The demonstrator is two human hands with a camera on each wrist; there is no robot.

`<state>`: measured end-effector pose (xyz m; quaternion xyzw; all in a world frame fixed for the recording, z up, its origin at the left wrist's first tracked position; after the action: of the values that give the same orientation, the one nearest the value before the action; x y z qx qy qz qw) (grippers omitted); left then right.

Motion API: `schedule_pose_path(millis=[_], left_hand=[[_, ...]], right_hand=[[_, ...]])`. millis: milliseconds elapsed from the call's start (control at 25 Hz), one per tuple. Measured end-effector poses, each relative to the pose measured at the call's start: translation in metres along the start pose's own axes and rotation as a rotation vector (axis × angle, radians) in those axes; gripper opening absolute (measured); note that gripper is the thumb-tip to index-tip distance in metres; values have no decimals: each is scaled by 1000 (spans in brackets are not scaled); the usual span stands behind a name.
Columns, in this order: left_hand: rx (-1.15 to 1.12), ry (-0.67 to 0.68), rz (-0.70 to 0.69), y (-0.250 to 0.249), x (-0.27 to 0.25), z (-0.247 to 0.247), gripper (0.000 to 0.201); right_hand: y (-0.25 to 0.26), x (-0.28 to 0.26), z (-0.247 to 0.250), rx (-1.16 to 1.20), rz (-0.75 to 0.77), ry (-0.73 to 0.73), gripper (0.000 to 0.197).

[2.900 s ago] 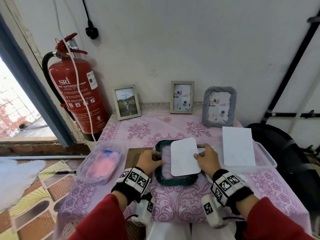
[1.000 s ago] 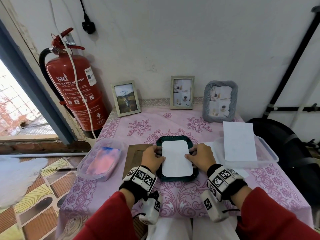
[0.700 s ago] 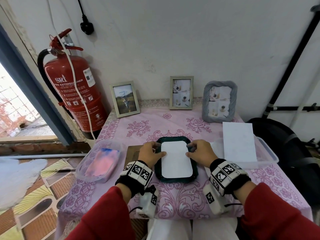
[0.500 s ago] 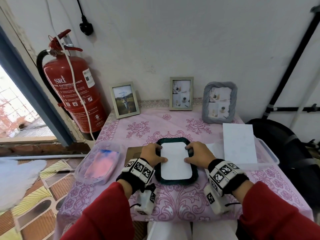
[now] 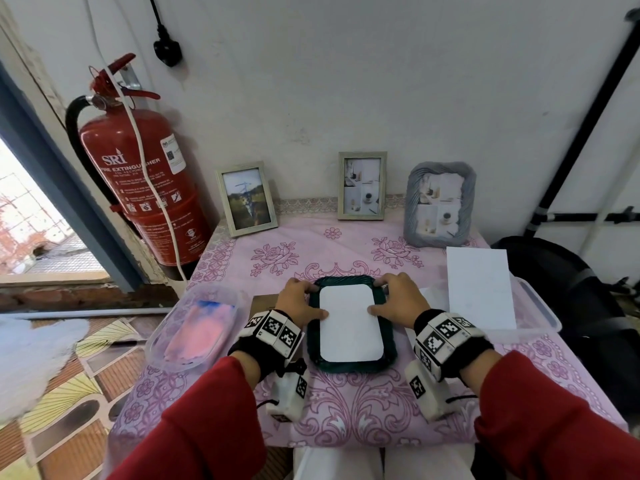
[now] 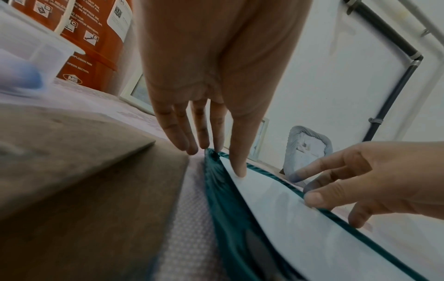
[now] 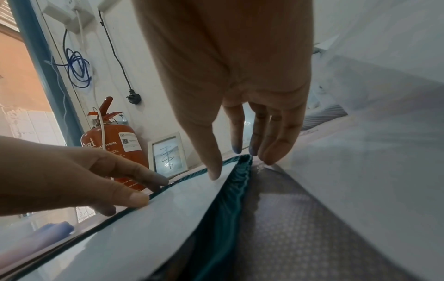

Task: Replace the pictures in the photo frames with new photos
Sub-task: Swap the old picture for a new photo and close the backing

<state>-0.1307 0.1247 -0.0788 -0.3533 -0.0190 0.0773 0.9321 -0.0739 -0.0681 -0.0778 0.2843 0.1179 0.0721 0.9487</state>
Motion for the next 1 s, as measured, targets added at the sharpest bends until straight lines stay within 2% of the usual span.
schedule_pose_path(millis=[80, 200, 320, 480, 560, 800, 1000], left_hand=[[-56, -18, 1, 2, -1, 0, 53], [-162, -153, 30, 11, -12, 16, 40], [-88, -237, 76, 31, -30, 38, 38], [209, -161, 154, 53, -58, 45, 46], [274, -101, 187, 60, -68, 38, 46], [172, -160, 227, 64, -77, 36, 52], [233, -196, 250, 59, -77, 38, 57]], right_hand=[[-1, 0, -3, 26, 4, 22, 54], [-1, -3, -1, 54, 23, -7, 47], [-3, -6, 5, 110, 26, -56, 39], [-15, -15, 3, 133, -27, -13, 42], [-16, -22, 1, 178, -20, 17, 44], [-15, -34, -1, 217, 54, 114, 50], [-15, -38, -4, 200, 95, 122, 47]])
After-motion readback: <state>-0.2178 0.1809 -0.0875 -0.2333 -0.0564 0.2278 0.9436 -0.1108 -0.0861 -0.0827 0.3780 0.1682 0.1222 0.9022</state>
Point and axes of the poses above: each hand's wrist, its own x-axis towards the middle knuckle, its own z-axis out of the back of the hand, y = z × x, the point moved 9 cm from there along x, towards the middle knuckle, and after that the axes turned 8 degrees about -z, right-handed, at the moved point
